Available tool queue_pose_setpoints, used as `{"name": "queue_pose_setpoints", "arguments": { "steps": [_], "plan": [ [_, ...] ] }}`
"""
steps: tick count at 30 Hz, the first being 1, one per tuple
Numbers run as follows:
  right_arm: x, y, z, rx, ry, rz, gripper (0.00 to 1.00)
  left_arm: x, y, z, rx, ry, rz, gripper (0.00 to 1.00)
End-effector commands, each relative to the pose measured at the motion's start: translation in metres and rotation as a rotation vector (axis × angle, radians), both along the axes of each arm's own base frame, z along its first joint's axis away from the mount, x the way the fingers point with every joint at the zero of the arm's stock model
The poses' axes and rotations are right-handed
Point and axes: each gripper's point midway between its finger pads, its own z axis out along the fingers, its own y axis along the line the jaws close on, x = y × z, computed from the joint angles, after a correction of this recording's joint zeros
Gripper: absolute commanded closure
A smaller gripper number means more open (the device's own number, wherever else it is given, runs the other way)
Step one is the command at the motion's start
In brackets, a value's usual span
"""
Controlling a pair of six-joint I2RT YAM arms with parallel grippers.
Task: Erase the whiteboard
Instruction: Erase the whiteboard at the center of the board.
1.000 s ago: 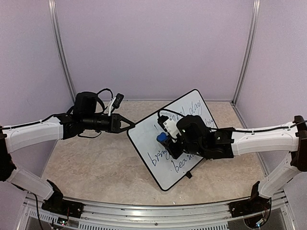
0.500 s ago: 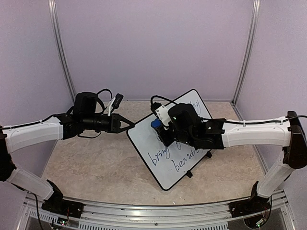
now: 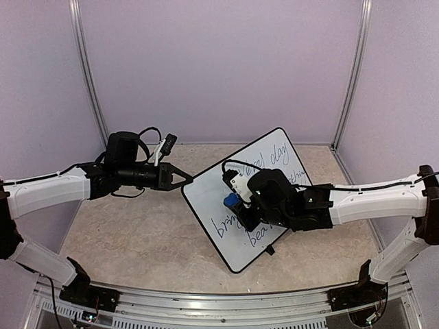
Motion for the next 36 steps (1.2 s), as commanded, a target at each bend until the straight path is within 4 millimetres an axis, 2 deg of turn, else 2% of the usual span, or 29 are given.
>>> {"name": "queue_pose_setpoints", "arguments": {
  "steps": [1, 5, 11, 15, 19, 27, 31, 36],
  "plan": [
    [-0.021, -0.016, -0.037, -0.093, 0.095, 0.019, 0.76, -0.015, -0.006, 0.029, -0.070, -0.085, -0.080, 1.00],
    [-0.016, -0.015, -0.031, -0.088, 0.069, 0.002, 0.76, -0.014, -0.006, 0.029, -0.072, -0.085, -0.081, 1.00],
    [0.013, -0.007, -0.007, -0.094, -0.043, -0.064, 0.75, -0.014, -0.006, 0.028, -0.071, -0.083, -0.080, 1.00],
    [0.023, 0.001, 0.007, -0.069, -0.072, -0.066, 0.75, -0.014, -0.006, 0.027, -0.069, -0.082, -0.080, 1.00],
    [0.019, -0.004, -0.003, -0.084, -0.047, -0.064, 0.75, -0.014, -0.006, 0.027, -0.068, -0.084, -0.079, 1.00],
    [-0.006, -0.038, -0.039, -0.090, 0.065, -0.072, 0.75, -0.015, -0.005, 0.030, -0.076, -0.089, -0.082, 1.00],
    [-0.009, -0.033, -0.036, -0.068, 0.064, -0.042, 0.75, -0.014, -0.006, 0.029, -0.075, -0.083, -0.081, 1.00],
    [0.001, -0.011, -0.025, -0.063, 0.027, -0.012, 0.75, -0.013, -0.006, 0.027, -0.073, -0.081, -0.077, 1.00]
  ]
}}
